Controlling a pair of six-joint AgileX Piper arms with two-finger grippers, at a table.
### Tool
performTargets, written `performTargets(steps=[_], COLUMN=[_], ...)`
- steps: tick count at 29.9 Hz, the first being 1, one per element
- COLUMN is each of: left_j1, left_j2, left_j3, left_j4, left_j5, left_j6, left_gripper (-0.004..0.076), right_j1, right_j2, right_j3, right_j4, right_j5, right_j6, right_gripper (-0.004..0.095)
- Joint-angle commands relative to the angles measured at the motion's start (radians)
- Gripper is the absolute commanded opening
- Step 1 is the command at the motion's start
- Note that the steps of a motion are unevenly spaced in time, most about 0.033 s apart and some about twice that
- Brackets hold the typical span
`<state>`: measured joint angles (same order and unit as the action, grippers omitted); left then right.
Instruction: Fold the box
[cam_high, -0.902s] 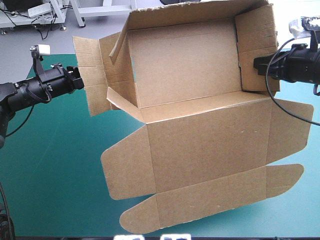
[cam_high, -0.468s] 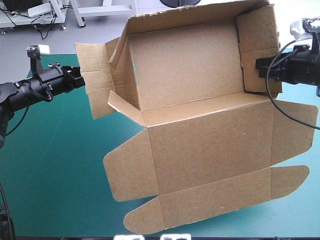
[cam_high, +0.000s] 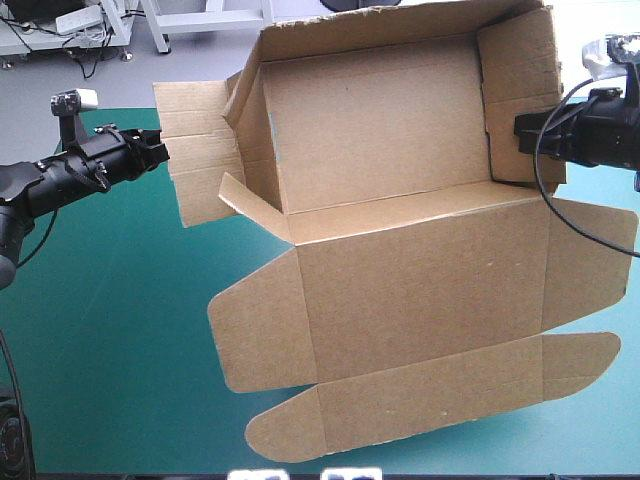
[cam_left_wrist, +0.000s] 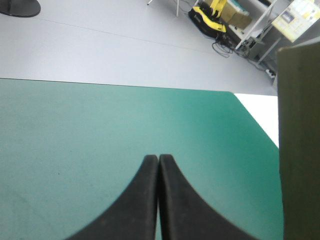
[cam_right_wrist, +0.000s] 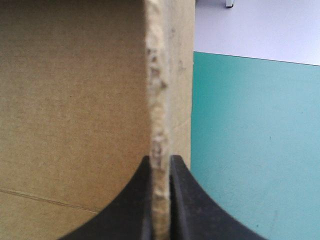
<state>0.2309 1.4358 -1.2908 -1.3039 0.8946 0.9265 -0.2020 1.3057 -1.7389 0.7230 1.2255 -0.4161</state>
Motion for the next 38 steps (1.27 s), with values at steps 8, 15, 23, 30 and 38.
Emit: performTargets(steps=[8, 15, 23, 30, 38], left_j1=[0.103, 0.139, 0.139, 0.139, 0.098], left_j2=[0.008, 0.008, 0.019, 0.082, 0.088], left_j3=[-0.029, -0.029, -0.029, -0.029, -0.029], left_j4=[-0.227, -0.275, -0.201, -0.242, -0.339], left_j5=[0.26, 0.394, 0.261, 0.352, 0.41], left_j6=[-0.015, -0.033, -0.03, -0.022, -0.004], left_gripper=[-0.0009, -0.0009, -0.0009, -0.0009, -0.0009], right_j1=[0.0, 0.0, 0.0, 0.006, 0.16], right_j2=[0.063, 0.099, 0.097, 0.097, 0.099], right_j3=[-0.025, -0.025, -0.106, -0.152, -0.152], right_j4=[0.033, 0.069, 0.148, 0.214, 0.008], right_j5=[-0.11, -0.125, -0.058, 0.022, -0.04], right_j6=[0.023, 0.008, -0.009, 0.008, 0.057], right_gripper=[0.0, 0.0, 0.0001, 0.0001, 0.0])
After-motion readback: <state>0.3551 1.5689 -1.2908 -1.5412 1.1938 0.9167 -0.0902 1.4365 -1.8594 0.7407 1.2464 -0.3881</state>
